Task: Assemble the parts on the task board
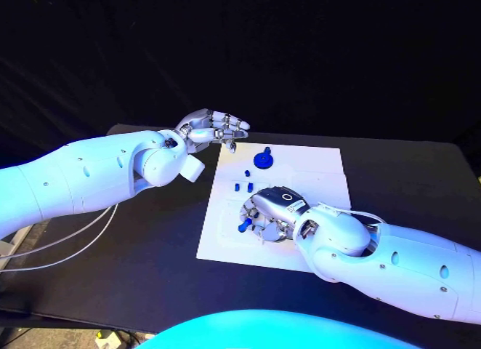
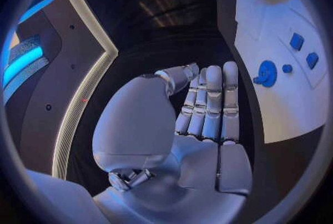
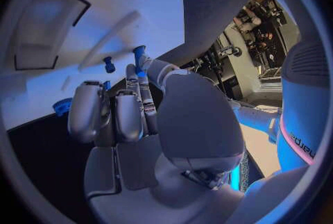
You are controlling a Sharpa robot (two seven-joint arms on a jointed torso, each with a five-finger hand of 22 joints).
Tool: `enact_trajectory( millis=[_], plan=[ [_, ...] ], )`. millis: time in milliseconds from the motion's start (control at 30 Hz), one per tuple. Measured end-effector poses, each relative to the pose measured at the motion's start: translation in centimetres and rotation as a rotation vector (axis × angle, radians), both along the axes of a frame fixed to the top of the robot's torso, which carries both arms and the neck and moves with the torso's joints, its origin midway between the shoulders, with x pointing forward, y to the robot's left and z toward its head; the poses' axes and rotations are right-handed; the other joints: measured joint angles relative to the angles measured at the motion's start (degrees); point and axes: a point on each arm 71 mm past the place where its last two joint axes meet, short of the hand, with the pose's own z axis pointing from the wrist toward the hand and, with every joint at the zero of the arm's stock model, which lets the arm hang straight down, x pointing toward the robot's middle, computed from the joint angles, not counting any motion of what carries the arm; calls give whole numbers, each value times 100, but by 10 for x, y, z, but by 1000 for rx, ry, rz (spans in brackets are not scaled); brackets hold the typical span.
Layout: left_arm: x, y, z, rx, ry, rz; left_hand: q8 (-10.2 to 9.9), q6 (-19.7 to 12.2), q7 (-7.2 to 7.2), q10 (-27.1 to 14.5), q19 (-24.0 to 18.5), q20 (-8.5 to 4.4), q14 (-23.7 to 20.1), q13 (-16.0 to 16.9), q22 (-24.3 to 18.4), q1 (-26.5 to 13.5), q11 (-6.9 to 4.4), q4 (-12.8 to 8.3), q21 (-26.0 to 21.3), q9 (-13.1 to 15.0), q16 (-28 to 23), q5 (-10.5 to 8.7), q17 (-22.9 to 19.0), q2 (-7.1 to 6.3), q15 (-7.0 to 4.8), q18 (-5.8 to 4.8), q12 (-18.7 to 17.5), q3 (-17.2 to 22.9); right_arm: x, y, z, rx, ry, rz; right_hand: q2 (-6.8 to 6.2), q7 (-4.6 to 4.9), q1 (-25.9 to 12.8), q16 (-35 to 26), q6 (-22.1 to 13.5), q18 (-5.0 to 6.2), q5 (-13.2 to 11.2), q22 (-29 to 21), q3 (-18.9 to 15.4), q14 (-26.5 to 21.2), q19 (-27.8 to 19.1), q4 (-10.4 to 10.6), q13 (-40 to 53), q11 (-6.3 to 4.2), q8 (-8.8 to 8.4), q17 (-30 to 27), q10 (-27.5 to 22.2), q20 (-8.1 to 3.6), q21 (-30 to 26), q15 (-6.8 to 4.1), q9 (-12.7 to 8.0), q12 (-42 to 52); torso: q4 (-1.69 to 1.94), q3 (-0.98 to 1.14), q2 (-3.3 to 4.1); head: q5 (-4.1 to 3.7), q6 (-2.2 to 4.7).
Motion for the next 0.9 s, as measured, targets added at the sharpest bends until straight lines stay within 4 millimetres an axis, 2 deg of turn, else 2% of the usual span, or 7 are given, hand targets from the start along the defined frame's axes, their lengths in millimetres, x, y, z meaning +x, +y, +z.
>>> enact_trajectory(
  millis=[400, 500, 600, 633, 767, 833, 900],
  plan=[
    [0, 1, 0, 2, 1, 1, 0, 0, 0, -1, 0, 0, 0, 0, 0, 0, 0, 0, 0, 0, 0, 0, 0, 0, 0, -1, 0, 0, -1, 2, 0, -9, -8, 2, 0, 0, 0, -3, 0, 1, 0, 0, 16, 0, 0, -16, 5, -2, 0, -1, -2, 0, -1, 0, 1, 0, 4, -7, 0, 7, -7],
    [0, 1, 0, 2, 2, 1, 0, 0, 0, -2, 0, 0, 0, 0, 0, 0, 0, 0, 0, 0, 0, 0, 0, 0, 0, -1, 0, 0, -1, 5, -1, -11, -4, 15, -68, 30, -296, -3, -49, 0, 2, 0, 85, 1, 0, -86, 25, -22, 0, -3, 81, 1, -5, 2, 12, 0, 4, -7, 1, 10, -9],
    [0, 1, 0, 2, 2, 1, 1, 0, 0, -1, 0, 0, 0, 0, 0, 0, 0, 0, 0, 0, 0, 0, 0, 0, 0, 0, 0, 0, -3, 8, -2, -13, 4, 27, -83, 64, -366, -3, -127, 1, 3, 0, 86, 3, 0, -86, 87, 2, 2, -2, 103, 2, -6, 5, 123, -41, 4, -6, 1, 12, -13],
    [0, 1, 0, 2, 2, 0, 1, 0, 0, -1, 0, 0, 0, 0, 0, 0, 0, 0, 0, 0, 0, 0, 0, 0, 0, 0, 0, 0, -3, 8, -3, -12, 7, 30, -136, 61, -420, -3, -123, 1, 9, 0, 87, 65, 0, -85, 173, 5, 2, -2, 139, 2, -6, 66, 156, -41, 4, -6, 1, 12, -15],
    [0, 1, 0, 2, 3, 1, 55, 0, 0, 0, 0, 0, 0, 0, 0, 0, -1, 0, 0, 0, 0, 0, 0, 0, 0, -1, 0, 0, -4, 10, -4, -7, 15, 35, -160, 124, -624, -3, -195, 1, 84, 0, 88, 56, -1, -83, 210, 27, -1, -1, 169, 4, -7, 69, 161, -87, 5, -7, 1, 15, -25],
    [0, 1, 0, 3, 3, 1, 56, 0, 0, -1, 0, 0, 0, 0, 0, 0, 0, 0, 0, 0, 0, 0, 0, 0, 0, -1, 0, 0, -4, 9, -5, -2, 16, 33, -160, 135, -624, -3, -257, 1, 84, 0, 89, 2, 0, -83, 212, 31, -1, -1, 169, 5, -71, 126, 160, -146, 4, -8, 0, 16, -28],
    [0, 1, 0, 3, 3, 1, 84, 0, 0, -3, 0, 0, 0, 0, -3, 0, 0, 0, 0, 0, 0, 0, 0, 0, 0, 0, 0, 0, -4, 9, -6, 3, 16, 29, -160, 190, -625, -4, -317, 2, 84, 0, 89, 70, 0, -83, 210, 110, -3, -12, -14, 7, -239, 196, 149, -211, 4, -8, 0, 17, -30]
  ],
)
